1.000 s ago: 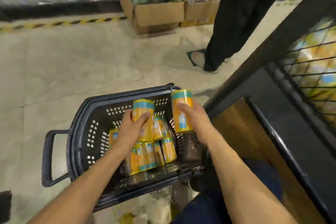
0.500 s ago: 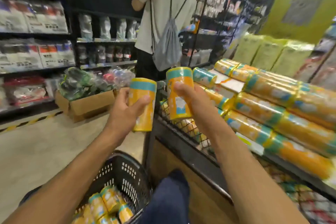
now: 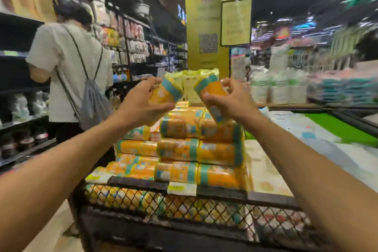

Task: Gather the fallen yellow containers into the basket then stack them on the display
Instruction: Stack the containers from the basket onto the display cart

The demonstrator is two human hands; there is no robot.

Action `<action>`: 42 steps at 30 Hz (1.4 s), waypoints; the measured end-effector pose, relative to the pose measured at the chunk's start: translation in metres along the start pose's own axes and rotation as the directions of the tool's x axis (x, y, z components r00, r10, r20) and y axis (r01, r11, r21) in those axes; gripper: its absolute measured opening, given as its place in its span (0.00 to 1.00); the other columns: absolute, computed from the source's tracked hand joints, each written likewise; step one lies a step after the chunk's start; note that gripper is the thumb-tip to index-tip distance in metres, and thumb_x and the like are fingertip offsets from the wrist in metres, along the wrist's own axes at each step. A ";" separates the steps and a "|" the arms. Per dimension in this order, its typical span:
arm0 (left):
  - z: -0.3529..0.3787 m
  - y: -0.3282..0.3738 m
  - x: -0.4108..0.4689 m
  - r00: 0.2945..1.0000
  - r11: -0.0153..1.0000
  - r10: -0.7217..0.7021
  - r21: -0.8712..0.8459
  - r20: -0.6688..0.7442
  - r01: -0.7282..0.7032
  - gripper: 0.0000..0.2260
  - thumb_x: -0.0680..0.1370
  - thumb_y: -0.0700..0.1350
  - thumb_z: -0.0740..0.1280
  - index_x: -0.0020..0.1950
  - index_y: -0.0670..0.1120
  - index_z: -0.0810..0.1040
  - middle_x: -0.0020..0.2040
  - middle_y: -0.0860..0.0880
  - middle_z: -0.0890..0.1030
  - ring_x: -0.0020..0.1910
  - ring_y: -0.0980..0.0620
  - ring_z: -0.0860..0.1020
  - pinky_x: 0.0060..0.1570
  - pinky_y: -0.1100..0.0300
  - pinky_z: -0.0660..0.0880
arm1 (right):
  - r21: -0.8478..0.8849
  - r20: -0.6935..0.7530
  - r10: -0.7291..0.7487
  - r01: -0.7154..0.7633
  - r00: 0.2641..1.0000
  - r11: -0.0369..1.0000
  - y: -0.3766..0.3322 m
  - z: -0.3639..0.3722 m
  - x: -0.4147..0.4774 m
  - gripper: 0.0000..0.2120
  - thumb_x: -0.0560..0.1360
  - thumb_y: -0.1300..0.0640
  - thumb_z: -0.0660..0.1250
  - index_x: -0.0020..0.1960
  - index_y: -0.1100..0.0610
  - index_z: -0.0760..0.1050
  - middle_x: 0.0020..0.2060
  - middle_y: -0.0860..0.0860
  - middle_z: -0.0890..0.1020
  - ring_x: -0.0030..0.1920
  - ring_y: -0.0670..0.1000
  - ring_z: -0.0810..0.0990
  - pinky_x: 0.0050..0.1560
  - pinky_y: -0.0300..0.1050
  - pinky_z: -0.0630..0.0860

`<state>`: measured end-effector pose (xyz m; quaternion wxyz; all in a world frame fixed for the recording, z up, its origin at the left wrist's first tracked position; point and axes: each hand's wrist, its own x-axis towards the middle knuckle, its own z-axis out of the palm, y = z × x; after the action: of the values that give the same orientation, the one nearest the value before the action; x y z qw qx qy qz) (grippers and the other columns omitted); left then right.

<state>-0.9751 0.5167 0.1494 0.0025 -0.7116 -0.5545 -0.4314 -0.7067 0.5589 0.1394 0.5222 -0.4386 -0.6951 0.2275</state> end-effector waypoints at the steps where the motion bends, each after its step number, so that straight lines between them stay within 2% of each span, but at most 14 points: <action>1: 0.008 0.002 0.016 0.999 0.998 0.031 0.047 0.028 -0.032 0.30 0.67 0.58 0.81 0.67 0.56 0.76 0.57 0.54 0.81 0.52 0.55 0.81 0.54 0.55 0.78 | -0.060 -0.009 -0.009 0.008 1.000 0.998 0.006 -0.010 0.009 0.30 0.67 0.45 0.82 0.64 0.53 0.75 0.55 0.50 0.78 0.56 0.52 0.78 0.55 0.47 0.75; 6: 0.046 0.007 0.083 0.973 0.972 0.131 0.170 0.190 -0.164 0.30 0.70 0.48 0.82 0.71 0.53 0.78 0.61 0.53 0.81 0.61 0.53 0.78 0.59 0.57 0.73 | -0.313 0.045 -0.076 0.086 0.996 0.946 0.032 -0.039 0.050 0.32 0.67 0.45 0.82 0.68 0.50 0.79 0.56 0.46 0.80 0.57 0.50 0.79 0.57 0.46 0.76; 9: 0.061 0.005 0.103 0.956 0.970 0.097 0.187 0.276 -0.153 0.31 0.73 0.44 0.79 0.75 0.51 0.74 0.63 0.56 0.77 0.60 0.57 0.72 0.59 0.60 0.67 | -0.447 0.082 -0.082 0.110 0.993 0.888 0.049 -0.037 0.074 0.37 0.63 0.41 0.83 0.70 0.46 0.78 0.60 0.48 0.84 0.60 0.52 0.81 0.62 0.55 0.79; 11: 0.069 -0.006 0.115 0.941 0.970 0.072 0.197 0.329 -0.143 0.30 0.73 0.45 0.79 0.73 0.53 0.74 0.62 0.57 0.76 0.60 0.57 0.73 0.58 0.61 0.66 | -0.509 0.108 -0.085 0.129 0.991 0.851 0.058 -0.031 0.085 0.40 0.62 0.39 0.83 0.72 0.44 0.76 0.63 0.47 0.83 0.63 0.52 0.80 0.65 0.59 0.77; 14: 0.073 -0.024 0.131 0.934 0.980 0.008 0.184 0.357 -0.079 0.25 0.72 0.46 0.81 0.64 0.55 0.73 0.56 0.60 0.77 0.58 0.55 0.76 0.52 0.64 0.72 | -0.482 0.173 -0.064 0.142 0.983 0.865 0.070 -0.021 0.097 0.39 0.65 0.44 0.83 0.73 0.43 0.74 0.66 0.46 0.81 0.65 0.52 0.78 0.67 0.60 0.75; 16: 0.074 -0.033 0.138 0.920 0.983 -0.026 0.176 0.390 -0.046 0.25 0.71 0.47 0.81 0.63 0.56 0.74 0.54 0.59 0.79 0.55 0.56 0.79 0.56 0.57 0.78 | -0.465 0.211 -0.052 0.147 0.976 0.873 0.078 -0.014 0.102 0.39 0.66 0.46 0.83 0.74 0.43 0.74 0.68 0.46 0.80 0.66 0.51 0.77 0.68 0.57 0.75; 18: 0.074 -0.040 0.143 0.902 0.985 -0.024 0.166 0.431 -0.053 0.25 0.71 0.47 0.81 0.65 0.55 0.76 0.56 0.57 0.81 0.54 0.56 0.81 0.62 0.49 0.79 | -0.484 0.233 -0.070 0.178 0.970 0.857 0.083 -0.006 0.105 0.38 0.66 0.44 0.83 0.74 0.42 0.74 0.67 0.45 0.80 0.67 0.50 0.77 0.68 0.55 0.75; 21: 0.080 -0.041 0.142 0.880 0.989 -0.011 0.137 0.475 -0.062 0.25 0.73 0.47 0.80 0.68 0.56 0.78 0.55 0.58 0.82 0.54 0.57 0.81 0.63 0.48 0.78 | -0.540 0.265 -0.083 0.219 0.961 0.813 0.084 0.003 0.109 0.37 0.68 0.42 0.80 0.75 0.41 0.73 0.66 0.46 0.80 0.65 0.51 0.77 0.65 0.55 0.75; 25: 0.090 -0.039 0.141 0.846 0.990 -0.004 0.120 0.532 -0.071 0.27 0.74 0.52 0.78 0.73 0.60 0.75 0.61 0.56 0.81 0.60 0.53 0.80 0.65 0.44 0.76 | -0.543 0.249 -0.070 0.199 0.966 0.816 0.083 0.006 0.109 0.36 0.68 0.43 0.80 0.74 0.42 0.73 0.67 0.48 0.80 0.66 0.53 0.76 0.65 0.59 0.76; 29: 0.092 -0.040 0.140 0.834 0.992 -0.012 0.110 0.551 -0.058 0.29 0.75 0.55 0.76 0.75 0.64 0.71 0.64 0.56 0.81 0.62 0.52 0.79 0.65 0.42 0.77 | -0.526 0.152 -0.112 0.176 0.982 0.832 0.091 0.006 0.104 0.36 0.66 0.45 0.82 0.72 0.48 0.76 0.64 0.50 0.80 0.65 0.52 0.75 0.65 0.52 0.75; 33: 0.092 -0.037 0.132 0.857 0.984 -0.013 0.158 0.515 -0.080 0.31 0.75 0.54 0.76 0.77 0.62 0.70 0.66 0.55 0.80 0.62 0.52 0.79 0.66 0.44 0.76 | -0.507 0.103 -0.093 0.133 0.990 0.852 0.093 0.009 0.098 0.34 0.65 0.43 0.83 0.69 0.48 0.78 0.62 0.51 0.78 0.65 0.54 0.75 0.65 0.57 0.75; 36: 0.091 -0.028 0.119 0.923 0.987 0.004 0.147 0.385 -0.066 0.32 0.75 0.54 0.76 0.77 0.56 0.70 0.72 0.51 0.77 0.68 0.50 0.76 0.68 0.49 0.73 | -0.447 0.040 -0.100 0.107 0.994 0.888 0.087 0.007 0.095 0.31 0.70 0.38 0.78 0.69 0.48 0.78 0.66 0.51 0.78 0.67 0.54 0.75 0.67 0.60 0.75; 39: 0.079 -0.023 0.100 0.989 0.998 0.042 0.040 0.139 -0.048 0.23 0.79 0.56 0.71 0.73 0.51 0.76 0.70 0.51 0.78 0.69 0.52 0.75 0.63 0.55 0.72 | -0.412 -0.096 -0.175 0.121 0.980 0.903 0.075 0.005 0.091 0.24 0.73 0.36 0.72 0.64 0.47 0.79 0.62 0.46 0.82 0.64 0.50 0.77 0.65 0.59 0.75; 42: 0.054 -0.021 0.076 0.998 0.978 -0.057 -0.202 -0.001 0.056 0.18 0.83 0.55 0.65 0.68 0.47 0.78 0.62 0.52 0.81 0.60 0.55 0.78 0.51 0.64 0.72 | -0.164 -0.173 -0.171 0.143 0.970 0.976 0.052 0.014 0.080 0.19 0.76 0.42 0.71 0.62 0.50 0.80 0.58 0.45 0.83 0.60 0.48 0.79 0.62 0.54 0.78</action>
<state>-0.9579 0.6113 0.1521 -0.0802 -0.6908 -0.5277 -0.4878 -0.7060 0.6552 0.1369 0.5668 -0.4395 -0.6910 0.0902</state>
